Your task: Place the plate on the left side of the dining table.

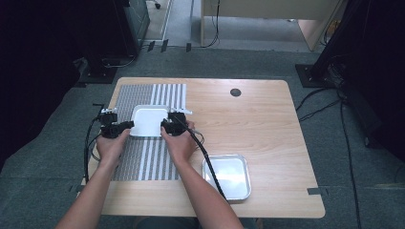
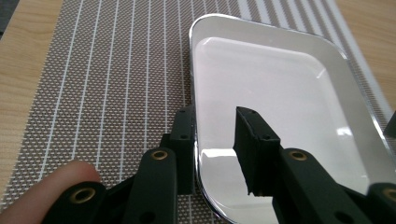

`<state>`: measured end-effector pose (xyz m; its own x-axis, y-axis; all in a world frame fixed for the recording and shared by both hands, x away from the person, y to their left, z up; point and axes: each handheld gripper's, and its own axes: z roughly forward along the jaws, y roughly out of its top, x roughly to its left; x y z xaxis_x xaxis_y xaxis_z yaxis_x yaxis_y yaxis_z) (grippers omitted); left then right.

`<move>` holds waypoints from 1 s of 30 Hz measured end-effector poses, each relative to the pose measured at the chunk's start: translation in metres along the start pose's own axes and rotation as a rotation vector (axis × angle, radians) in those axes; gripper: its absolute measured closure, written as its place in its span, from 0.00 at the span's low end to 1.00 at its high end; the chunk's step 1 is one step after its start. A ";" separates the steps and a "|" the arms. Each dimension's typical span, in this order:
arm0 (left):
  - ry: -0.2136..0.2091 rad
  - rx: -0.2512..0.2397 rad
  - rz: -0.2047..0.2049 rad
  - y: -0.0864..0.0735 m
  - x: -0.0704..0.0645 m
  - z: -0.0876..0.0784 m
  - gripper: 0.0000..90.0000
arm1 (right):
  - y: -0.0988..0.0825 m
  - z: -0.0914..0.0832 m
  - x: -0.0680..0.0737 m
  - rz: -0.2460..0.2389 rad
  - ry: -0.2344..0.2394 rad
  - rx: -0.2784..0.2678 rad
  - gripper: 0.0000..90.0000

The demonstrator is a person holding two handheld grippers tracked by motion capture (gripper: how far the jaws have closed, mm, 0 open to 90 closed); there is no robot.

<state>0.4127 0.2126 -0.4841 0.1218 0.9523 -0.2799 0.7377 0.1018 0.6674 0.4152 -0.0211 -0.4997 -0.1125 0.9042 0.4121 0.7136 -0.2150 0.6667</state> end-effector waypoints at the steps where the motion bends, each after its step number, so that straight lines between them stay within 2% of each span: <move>1: 0.000 0.000 0.000 0.000 0.000 0.000 0.75 | 0.000 0.000 0.000 0.000 0.000 0.000 0.66; 2: -0.004 -0.008 -0.003 0.000 0.001 -0.005 0.71 | 0.003 -0.005 -0.002 -0.024 -0.010 -0.017 0.60; 3: -0.004 -0.008 -0.003 0.000 0.001 -0.005 0.67 | 0.005 -0.008 -0.004 -0.018 0.010 -0.018 0.58; 4: -0.021 -0.021 -0.001 -0.001 0.002 -0.010 0.65 | 0.007 -0.012 -0.005 -0.019 0.029 -0.022 0.55; 5: -0.021 -0.021 -0.001 -0.001 0.002 -0.010 0.63 | 0.007 -0.012 -0.005 -0.019 0.029 -0.022 0.55; 6: -0.042 -0.034 0.011 -0.001 0.001 -0.017 0.59 | 0.011 -0.020 -0.009 -0.065 0.050 -0.021 0.50; 7: -0.042 -0.034 0.011 -0.001 0.001 -0.017 0.56 | 0.011 -0.020 -0.009 -0.065 0.050 -0.021 0.50; 8: -0.047 -0.041 0.027 -0.002 -0.001 -0.021 0.52 | 0.012 -0.029 -0.011 -0.154 0.045 -0.041 0.45; 9: -0.051 -0.044 0.038 -0.003 -0.002 -0.023 0.52 | 0.012 -0.029 -0.011 -0.154 0.045 -0.041 0.45; 11: -0.072 -0.046 0.061 -0.005 -0.005 -0.030 0.42 | 0.014 -0.038 -0.017 -0.200 0.043 -0.030 0.43; 14: -0.090 -0.056 0.088 -0.007 -0.009 -0.038 0.30 | 0.018 -0.049 -0.030 -0.191 0.040 -0.026 0.36; 15: -0.096 -0.068 0.096 -0.009 -0.011 -0.041 0.25 | 0.020 -0.060 -0.040 -0.174 0.037 -0.047 0.33; 16: -0.099 -0.090 0.108 -0.011 -0.014 -0.046 0.23 | 0.021 -0.063 -0.042 -0.179 0.024 -0.042 0.33; 17: -0.099 -0.090 0.108 -0.011 -0.014 -0.046 0.22 | 0.021 -0.063 -0.042 -0.179 0.024 -0.042 0.33; 19: -0.086 -0.117 0.115 -0.013 -0.018 -0.051 0.20 | 0.020 -0.070 -0.049 -0.253 -0.008 -0.030 0.31; 20: -0.070 -0.121 0.126 -0.015 -0.019 -0.053 0.18 | 0.020 -0.076 -0.055 -0.267 0.001 -0.018 0.29; 23: -0.052 -0.118 0.112 -0.019 -0.021 -0.056 0.18 | 0.020 -0.084 -0.061 -0.265 0.012 -0.017 0.29; 24: -0.050 -0.114 0.110 -0.021 -0.022 -0.059 0.18 | 0.021 -0.091 -0.067 -0.254 0.026 -0.021 0.29; 27: -0.060 -0.113 0.100 -0.022 -0.020 -0.062 0.18 | 0.021 -0.098 -0.072 -0.258 0.019 -0.031 0.29; 30: -0.055 -0.108 0.100 -0.027 -0.019 -0.068 0.18 | 0.021 -0.110 -0.084 -0.259 0.017 -0.038 0.28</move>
<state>0.3457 0.2116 -0.4498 0.2295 0.9423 -0.2438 0.6446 0.0405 0.7634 0.3633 -0.1420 -0.4521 -0.2996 0.9246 0.2351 0.6331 0.0083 0.7741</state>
